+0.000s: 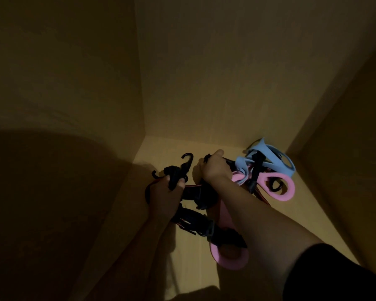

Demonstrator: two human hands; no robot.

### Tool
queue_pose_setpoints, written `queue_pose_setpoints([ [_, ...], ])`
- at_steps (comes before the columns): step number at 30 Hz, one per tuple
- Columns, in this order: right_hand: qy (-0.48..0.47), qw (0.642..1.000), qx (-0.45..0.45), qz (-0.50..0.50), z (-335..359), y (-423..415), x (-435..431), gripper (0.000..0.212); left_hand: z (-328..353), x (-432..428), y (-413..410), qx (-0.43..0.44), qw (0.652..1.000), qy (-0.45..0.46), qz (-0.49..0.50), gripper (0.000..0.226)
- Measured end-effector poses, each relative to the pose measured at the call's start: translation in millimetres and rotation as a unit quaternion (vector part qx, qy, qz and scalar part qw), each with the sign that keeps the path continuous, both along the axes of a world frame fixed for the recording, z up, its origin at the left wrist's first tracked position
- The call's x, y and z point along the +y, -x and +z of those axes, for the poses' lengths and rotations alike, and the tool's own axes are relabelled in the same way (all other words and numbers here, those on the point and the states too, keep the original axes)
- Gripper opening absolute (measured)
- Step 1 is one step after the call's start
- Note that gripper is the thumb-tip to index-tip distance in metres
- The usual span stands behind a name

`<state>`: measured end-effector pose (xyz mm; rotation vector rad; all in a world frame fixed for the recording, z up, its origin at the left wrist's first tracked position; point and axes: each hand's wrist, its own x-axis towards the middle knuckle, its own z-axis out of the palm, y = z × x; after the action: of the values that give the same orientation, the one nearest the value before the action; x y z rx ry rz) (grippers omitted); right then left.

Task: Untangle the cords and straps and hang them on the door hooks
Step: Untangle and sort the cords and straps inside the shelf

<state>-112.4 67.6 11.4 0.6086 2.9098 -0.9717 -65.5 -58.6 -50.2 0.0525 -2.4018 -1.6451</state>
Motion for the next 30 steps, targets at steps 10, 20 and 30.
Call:
queue_pose_setpoints([
  [10, 0.185, 0.963, 0.197, -0.017, 5, -12, 17, 0.028, 5, 1, -1, -0.047, 0.998, -0.016, -0.05, 0.016],
  [20, 0.655, 0.732, 0.166, -0.09, 67, -40, 44, 0.029, 45, 1, 11, -0.199, 0.965, -0.08, -0.15, 0.02],
  [30, 0.55, 0.804, 0.226, -0.019, 31, -89, 81, 0.034, 84, 59, -14, -0.245, 0.92, -0.214, -0.219, 0.028],
])
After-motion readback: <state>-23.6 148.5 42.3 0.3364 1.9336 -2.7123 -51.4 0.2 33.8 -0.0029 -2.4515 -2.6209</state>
